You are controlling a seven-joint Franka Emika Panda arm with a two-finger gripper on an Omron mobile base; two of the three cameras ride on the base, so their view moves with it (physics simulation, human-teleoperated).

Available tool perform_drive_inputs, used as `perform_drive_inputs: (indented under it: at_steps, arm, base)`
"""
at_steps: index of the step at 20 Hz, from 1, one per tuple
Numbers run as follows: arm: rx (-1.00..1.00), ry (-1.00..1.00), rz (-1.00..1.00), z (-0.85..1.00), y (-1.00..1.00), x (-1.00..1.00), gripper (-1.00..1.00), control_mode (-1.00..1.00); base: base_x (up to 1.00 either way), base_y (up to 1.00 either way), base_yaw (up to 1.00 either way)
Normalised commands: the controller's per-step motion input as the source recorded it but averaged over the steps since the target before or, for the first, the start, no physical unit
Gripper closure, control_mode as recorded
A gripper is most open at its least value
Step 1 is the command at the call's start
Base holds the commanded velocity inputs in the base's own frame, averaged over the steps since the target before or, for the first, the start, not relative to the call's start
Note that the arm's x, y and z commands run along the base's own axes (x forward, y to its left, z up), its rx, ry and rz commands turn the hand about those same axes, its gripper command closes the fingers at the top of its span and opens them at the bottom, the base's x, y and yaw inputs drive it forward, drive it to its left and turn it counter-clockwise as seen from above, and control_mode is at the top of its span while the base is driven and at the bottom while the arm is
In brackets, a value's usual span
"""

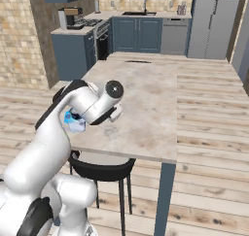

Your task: Stack the yogurt containers by placing the smaller containers on top of the larger containers.

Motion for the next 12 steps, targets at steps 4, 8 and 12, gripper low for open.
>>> perform_drive_inputs:
  at_steps: [4,8,12]
  arm:
    - [-0.25,0.00,-0.15,0.04,-0.57,-0.72,-1.00,-1.00]
    - [-0.31,0.03,-0.08,0.00,-0.15,-0.40,-1.00,-1.00]
    - [-0.29,0.10,-0.05,0.01,0.00,-0.21,-1.00,-1.00]
  base:
    - [0.00,0.00,0.00]
    - [0.00,0.00,0.00]
    - [0.00,0.00,0.00]
